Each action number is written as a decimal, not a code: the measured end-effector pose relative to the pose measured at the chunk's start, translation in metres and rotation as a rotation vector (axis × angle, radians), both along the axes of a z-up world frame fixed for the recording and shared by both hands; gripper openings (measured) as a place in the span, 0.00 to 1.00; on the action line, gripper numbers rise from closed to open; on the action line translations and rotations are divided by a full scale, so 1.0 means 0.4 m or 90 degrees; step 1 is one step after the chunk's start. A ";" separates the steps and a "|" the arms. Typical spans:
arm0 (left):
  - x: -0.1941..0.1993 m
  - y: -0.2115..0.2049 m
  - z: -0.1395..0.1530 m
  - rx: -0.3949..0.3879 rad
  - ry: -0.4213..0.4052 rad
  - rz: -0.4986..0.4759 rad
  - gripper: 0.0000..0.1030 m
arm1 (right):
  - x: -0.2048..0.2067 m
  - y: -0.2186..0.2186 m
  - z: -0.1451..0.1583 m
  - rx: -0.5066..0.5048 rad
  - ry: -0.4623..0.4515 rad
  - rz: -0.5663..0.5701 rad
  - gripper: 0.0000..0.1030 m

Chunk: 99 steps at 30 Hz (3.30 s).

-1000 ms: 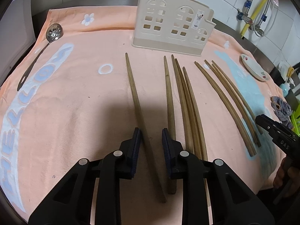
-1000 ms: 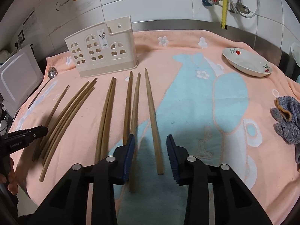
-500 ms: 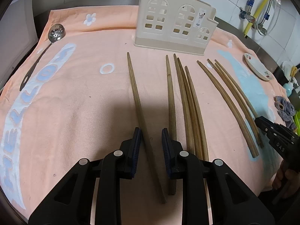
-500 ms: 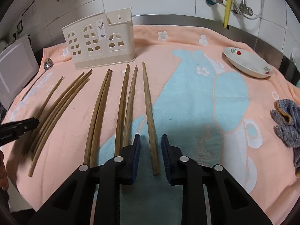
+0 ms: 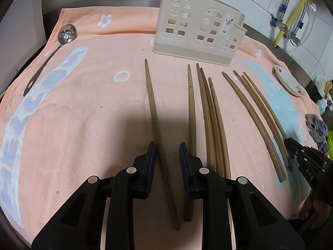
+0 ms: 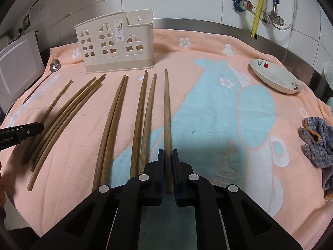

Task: Organize utensils
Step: 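Close the left tool on one wooden chopstick while the right tool grasps another, then lift the held chopsticks with both tools and carry them above the white holder, then open the left tool to drop its chopstick in the holder while the right tool releases its own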

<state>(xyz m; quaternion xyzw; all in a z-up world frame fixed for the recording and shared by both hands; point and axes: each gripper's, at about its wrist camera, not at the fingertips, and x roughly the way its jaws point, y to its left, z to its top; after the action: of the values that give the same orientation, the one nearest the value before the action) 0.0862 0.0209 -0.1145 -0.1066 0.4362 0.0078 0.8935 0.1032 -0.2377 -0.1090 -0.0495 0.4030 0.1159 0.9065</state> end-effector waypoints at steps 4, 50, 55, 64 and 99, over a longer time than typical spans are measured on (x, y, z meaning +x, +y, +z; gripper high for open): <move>0.001 0.016 -0.001 -0.003 0.003 0.009 0.09 | -0.007 -0.001 0.003 0.006 -0.003 0.004 0.07; 0.014 0.028 0.321 0.051 -0.183 -0.120 0.05 | 0.055 0.067 0.441 0.043 -0.185 0.109 0.07; 0.045 0.016 0.408 0.057 -0.221 -0.139 0.05 | 0.100 0.086 0.546 0.047 -0.188 0.153 0.07; 0.109 0.010 0.600 0.080 -0.321 -0.140 0.05 | 0.175 0.111 0.669 0.045 -0.195 0.177 0.07; 0.402 0.083 0.500 0.076 -0.222 -0.083 0.12 | 0.409 0.173 0.519 0.016 -0.049 0.151 0.31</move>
<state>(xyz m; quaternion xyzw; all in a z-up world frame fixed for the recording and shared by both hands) 0.2471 0.0543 0.0854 -0.0247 0.2795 -0.0424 0.9589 0.2669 -0.1687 0.0988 -0.0896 0.3576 0.2253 0.9018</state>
